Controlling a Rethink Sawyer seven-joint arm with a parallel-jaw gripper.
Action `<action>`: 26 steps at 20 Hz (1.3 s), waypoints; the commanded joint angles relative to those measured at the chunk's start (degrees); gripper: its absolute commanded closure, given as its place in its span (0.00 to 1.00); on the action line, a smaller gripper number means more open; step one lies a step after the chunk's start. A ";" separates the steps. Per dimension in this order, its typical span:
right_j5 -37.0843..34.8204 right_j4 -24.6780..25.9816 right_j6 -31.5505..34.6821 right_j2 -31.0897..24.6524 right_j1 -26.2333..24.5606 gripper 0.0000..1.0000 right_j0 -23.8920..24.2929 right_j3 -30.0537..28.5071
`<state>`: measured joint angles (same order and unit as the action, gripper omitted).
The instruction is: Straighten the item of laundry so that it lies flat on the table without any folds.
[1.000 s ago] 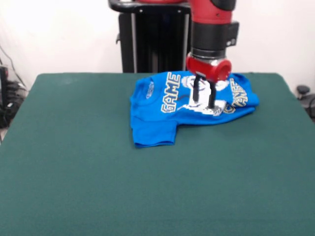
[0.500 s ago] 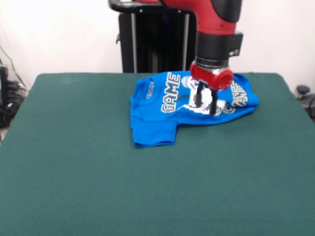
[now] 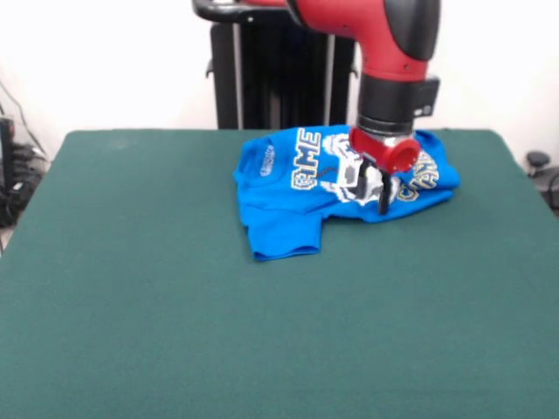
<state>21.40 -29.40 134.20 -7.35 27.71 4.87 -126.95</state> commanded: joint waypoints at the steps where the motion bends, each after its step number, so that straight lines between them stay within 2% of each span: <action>1: -0.59 -8.12 16.85 -3.74 0.81 0.00 -5.25 4.11; 6: -2.44 -10.70 15.77 -3.04 2.40 0.00 -6.75 3.86; 19: -4.34 -9.99 12.74 -1.14 4.45 0.00 -5.55 3.20; 26: -4.31 -12.36 14.43 -2.18 4.01 0.00 -7.69 2.88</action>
<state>21.35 -36.09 134.30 -7.22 33.20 -0.26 -127.00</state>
